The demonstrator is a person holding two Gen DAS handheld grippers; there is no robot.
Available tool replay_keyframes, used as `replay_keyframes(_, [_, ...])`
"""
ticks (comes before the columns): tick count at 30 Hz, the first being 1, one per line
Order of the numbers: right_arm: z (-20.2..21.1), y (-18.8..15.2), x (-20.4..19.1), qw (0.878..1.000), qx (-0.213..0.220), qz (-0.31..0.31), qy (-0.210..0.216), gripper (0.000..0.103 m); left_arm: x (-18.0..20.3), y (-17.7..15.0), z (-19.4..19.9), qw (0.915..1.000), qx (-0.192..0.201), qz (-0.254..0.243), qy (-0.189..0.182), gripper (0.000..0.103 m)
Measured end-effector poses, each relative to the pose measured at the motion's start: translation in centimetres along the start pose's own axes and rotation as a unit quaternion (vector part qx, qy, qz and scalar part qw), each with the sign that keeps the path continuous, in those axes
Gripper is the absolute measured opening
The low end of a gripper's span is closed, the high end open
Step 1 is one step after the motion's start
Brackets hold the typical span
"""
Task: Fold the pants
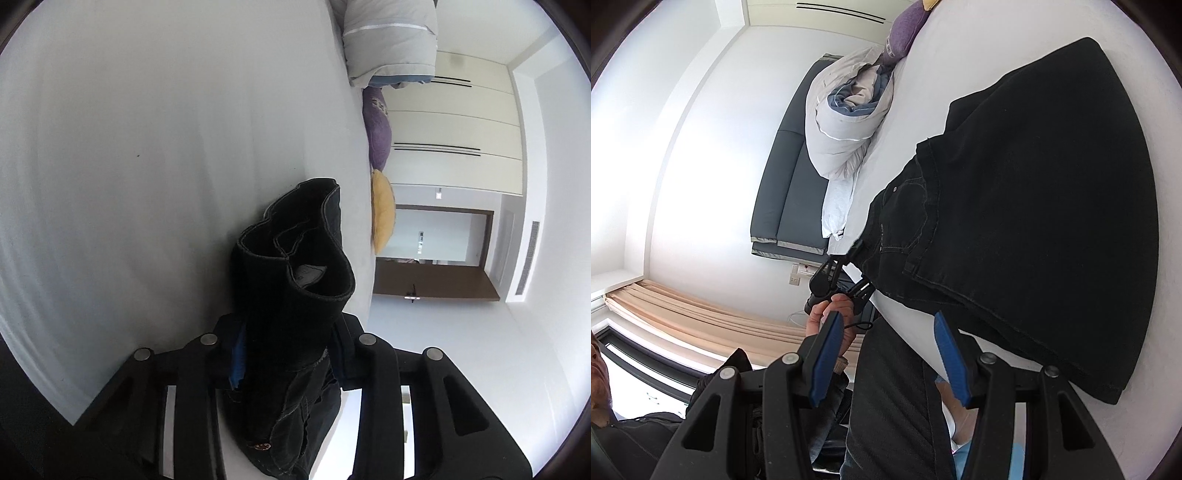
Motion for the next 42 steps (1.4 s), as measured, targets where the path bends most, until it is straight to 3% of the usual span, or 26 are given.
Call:
replay_keyframes(7, [-0.3,1.8,0.1,1.0,0.004,0.005,-0.013,0.056,1.0,-0.1,0.3,0.9999,0.007,-0.004,0.012,0.017])
replay_keyframes(15, [-2.9,7.0,1.1,0.998,-0.002,0.006,-0.061,0.056,4.9,-0.7,0.1,0.996,0.026,-0.067,0.053,0.014])
replay_keyframes(24, [-9.0,12.3,2.2,0.999,-0.018,-0.024,-0.02,0.056,7.3,-1.6,-0.1,0.9903,0.033,-0.106,0.084,0.014])
replay_keyframes(26, [-10.7,12.7,2.8,0.999,-0.027,-0.028,-0.035,0.056,8.8,-2.2,-0.2,0.9874,0.033,-0.126,0.089,0.014])
replay_keyframes(28, [-12.4,12.9,4.8,0.994,-0.038,-0.048,-0.086,0.041,10.4,-3.0,-0.3,0.9836,0.034,-0.149,0.095,0.014])
replay_keyframes(30, [-12.8,13.0,6.2,0.991,-0.036,-0.067,-0.108,0.0,12.1,-4.0,-0.6,0.9789,0.034,-0.175,0.1,0.014])
replay_keyframes(34, [-12.3,13.0,7.1,0.992,-0.041,-0.085,-0.088,0.0,16.1,-6.5,-1.4,0.9654,0.029,-0.236,0.107,0.014])
replay_keyframes(35, [-12.0,12.9,6.8,0.992,-0.041,-0.081,-0.083,0.005,17.2,-7.4,-1.7,0.96,0.027,-0.256,0.11,0.014])
replay_keyframes(37, [-11.0,13.1,6.5,0.995,-0.02,-0.082,-0.061,0.026,19.7,-9.8,-2.5,0.9472,0.018,-0.3,0.113,0.014])
replay_keyframes(39, [-9.6,13.1,5.9,0.996,0.006,-0.089,-0.027,0.054,21.9,-12.2,-3.7,0.9316,0.009,-0.344,0.118,0.014])
replay_keyframes(42, [-7.2,13.0,5.1,0.996,0.025,-0.088,-0.006,0.072,24.6,-16.7,-5.5,0.9014,-0.008,-0.415,0.124,0.014])
Point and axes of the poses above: each gripper's, at about its wrist camera, not at the fingertips, and z roughly against the way its jaws point, x to its right, y to its top, the point moved 5 cm from there along -z, roughly the way its jaws point, and after that the axes turned 3 degrees about -x, right-handed, at the moved point
